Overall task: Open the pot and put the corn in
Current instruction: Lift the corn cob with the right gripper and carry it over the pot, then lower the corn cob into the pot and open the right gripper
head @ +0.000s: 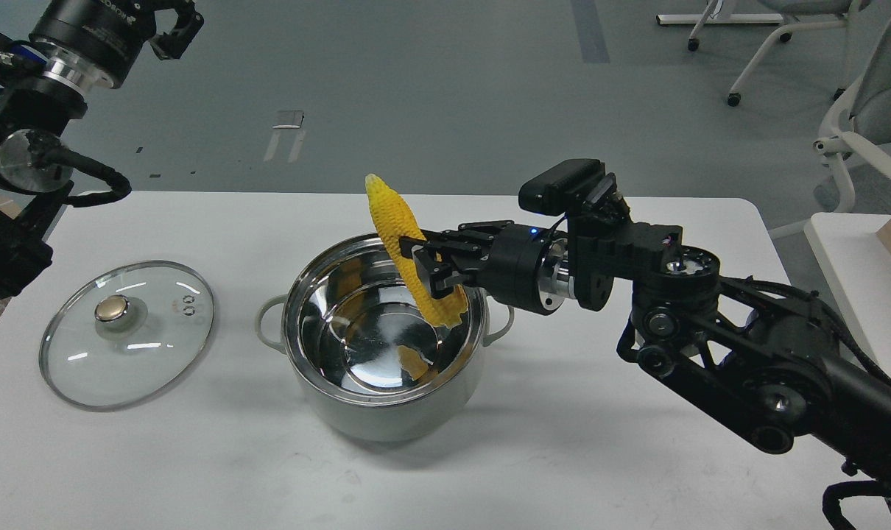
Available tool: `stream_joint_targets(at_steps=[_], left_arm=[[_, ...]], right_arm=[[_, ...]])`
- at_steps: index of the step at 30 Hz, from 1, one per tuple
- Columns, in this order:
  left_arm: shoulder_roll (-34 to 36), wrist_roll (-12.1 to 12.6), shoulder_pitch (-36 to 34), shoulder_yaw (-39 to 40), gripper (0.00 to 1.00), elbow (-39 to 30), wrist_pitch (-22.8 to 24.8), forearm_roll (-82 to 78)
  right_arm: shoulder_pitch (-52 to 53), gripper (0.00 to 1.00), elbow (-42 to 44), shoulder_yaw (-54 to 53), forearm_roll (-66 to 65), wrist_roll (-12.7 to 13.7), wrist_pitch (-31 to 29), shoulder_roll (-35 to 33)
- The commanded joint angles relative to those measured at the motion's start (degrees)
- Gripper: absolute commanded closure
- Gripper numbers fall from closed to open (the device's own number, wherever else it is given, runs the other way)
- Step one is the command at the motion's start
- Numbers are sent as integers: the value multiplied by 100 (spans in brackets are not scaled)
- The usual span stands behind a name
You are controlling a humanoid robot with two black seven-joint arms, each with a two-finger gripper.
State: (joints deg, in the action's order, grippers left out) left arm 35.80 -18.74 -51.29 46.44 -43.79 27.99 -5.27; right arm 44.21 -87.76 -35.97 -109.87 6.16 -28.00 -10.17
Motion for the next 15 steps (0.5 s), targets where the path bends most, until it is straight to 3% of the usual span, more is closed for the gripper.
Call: stream_joint_targets(at_steps=[1,3,6,10,15], left_arm=[[24,11,13,-3,2,-7,1,-1],[32,11,13,-3,2,-7,1,-1],[32,11,5,6,2,-7,1,-1],[-3,11,-31,6,2,-16,1,-1],[-3,28,-22,6,2,-16,1,-1]], right_arm=[[-9,93,171,81,-157,-1,0,112],[-26,51,233,99,-158,-1,0,156],[-61,23,260,125,-140,-1,0,165],[-140,6,251,125,-140,-1,0,226],[-202,0,225,116,-122,-1,0,244]])
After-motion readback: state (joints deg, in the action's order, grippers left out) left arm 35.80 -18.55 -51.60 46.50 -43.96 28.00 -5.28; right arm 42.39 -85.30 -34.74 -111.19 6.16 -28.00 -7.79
